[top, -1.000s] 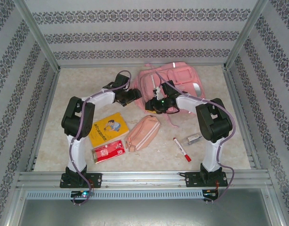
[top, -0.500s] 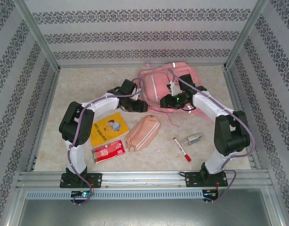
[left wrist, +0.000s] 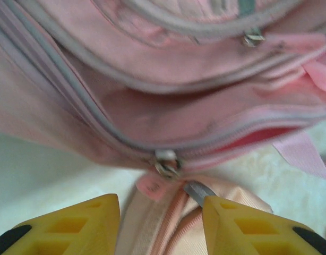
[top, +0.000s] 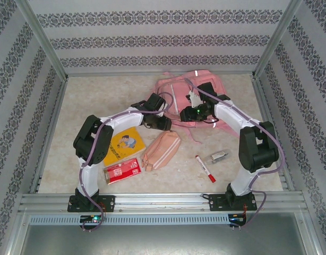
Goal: Pack the student bag
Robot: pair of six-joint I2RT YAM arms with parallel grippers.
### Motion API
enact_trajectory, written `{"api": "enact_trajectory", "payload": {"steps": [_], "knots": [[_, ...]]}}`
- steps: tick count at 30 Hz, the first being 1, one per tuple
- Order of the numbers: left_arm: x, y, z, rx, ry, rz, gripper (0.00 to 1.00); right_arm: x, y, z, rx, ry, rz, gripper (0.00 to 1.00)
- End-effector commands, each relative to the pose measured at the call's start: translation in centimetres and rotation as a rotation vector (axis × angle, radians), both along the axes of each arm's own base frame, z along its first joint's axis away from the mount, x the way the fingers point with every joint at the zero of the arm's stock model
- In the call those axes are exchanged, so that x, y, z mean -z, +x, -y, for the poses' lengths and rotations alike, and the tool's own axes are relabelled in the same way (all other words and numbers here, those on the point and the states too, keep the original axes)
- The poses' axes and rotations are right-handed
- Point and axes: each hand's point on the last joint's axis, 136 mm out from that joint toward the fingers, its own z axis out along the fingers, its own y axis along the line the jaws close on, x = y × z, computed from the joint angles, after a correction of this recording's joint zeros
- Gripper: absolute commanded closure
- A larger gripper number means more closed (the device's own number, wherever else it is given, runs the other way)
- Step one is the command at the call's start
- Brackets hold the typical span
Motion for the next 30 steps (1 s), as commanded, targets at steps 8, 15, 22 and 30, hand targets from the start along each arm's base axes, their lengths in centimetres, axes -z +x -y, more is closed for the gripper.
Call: {"api": "enact_trajectory", "payload": {"steps": [8, 15, 22, 30], "knots": [[1.9, 1.5, 0.8, -0.032, 0.029, 0.002, 0.57, -0.6, 0.5, 0.6, -0.018, -0.054, 0.029, 0.58], [1.3, 1.7, 1.5, 0.013, 0.033, 0.033, 0.72, -0.6, 0.7, 0.9, -0.01, -0.046, 0.032, 0.61], [-0.4, 1.4, 1.2, 0.081, 0.064, 0.058, 0.97, -0.3, 0.6, 1.2, -0.037, -0.061, 0.045, 0.59], [-2.5, 0.9, 1.5, 0.145, -0.072, 0.066, 1.0, -0.5, -2.1, -0.5, -0.548, -0.113, 0.337, 0.5]]}}
